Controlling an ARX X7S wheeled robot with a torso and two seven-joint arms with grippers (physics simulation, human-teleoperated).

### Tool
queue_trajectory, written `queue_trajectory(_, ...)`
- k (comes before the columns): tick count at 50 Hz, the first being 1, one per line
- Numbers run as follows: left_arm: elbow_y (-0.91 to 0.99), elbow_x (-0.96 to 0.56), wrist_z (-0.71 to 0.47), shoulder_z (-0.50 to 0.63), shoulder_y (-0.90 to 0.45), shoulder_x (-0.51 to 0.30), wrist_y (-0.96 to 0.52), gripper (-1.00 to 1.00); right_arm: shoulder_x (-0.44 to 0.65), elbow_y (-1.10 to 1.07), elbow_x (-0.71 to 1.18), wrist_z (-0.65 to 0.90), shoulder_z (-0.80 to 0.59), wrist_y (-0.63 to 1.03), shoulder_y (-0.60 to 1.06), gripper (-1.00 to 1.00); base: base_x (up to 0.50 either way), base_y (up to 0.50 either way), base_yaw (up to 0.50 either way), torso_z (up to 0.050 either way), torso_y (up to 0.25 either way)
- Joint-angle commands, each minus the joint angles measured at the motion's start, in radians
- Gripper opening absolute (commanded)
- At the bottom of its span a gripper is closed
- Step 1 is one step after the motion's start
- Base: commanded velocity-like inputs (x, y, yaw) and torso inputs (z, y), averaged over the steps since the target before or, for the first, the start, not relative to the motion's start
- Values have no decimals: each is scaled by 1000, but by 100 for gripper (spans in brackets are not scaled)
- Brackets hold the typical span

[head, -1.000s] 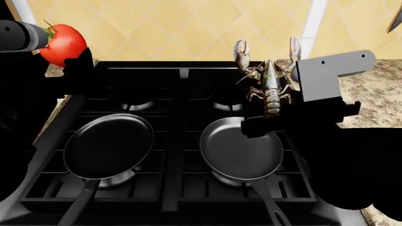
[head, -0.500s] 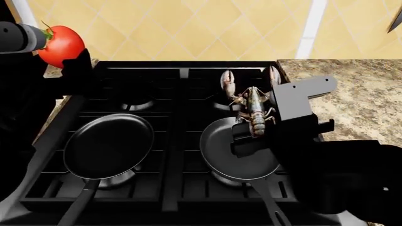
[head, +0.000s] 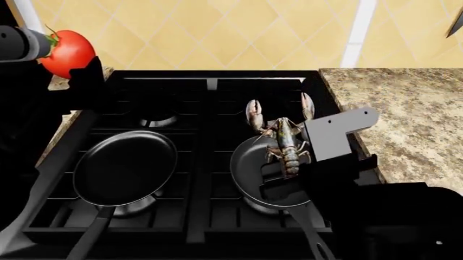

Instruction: Place both pans onto different burners. Then place the tomato and the lobster on different pans.

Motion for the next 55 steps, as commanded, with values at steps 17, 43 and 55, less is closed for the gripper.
queue_trajectory(17,0,-5,-7,-6,11,-3,18,-100,-1,8,-10,-27,-16,3,-8,100,0,0,0,0,0)
queue_trajectory(43,-8,16,8,11,30,4,17,-100,57,-132,261,188,98,3,272,100,0,0,0,0,0)
queue_trajectory(55,-55,104,55,114,65,56,-19,-100,144,-208,347,258,182,-36,364,100,0,0,0,0,0)
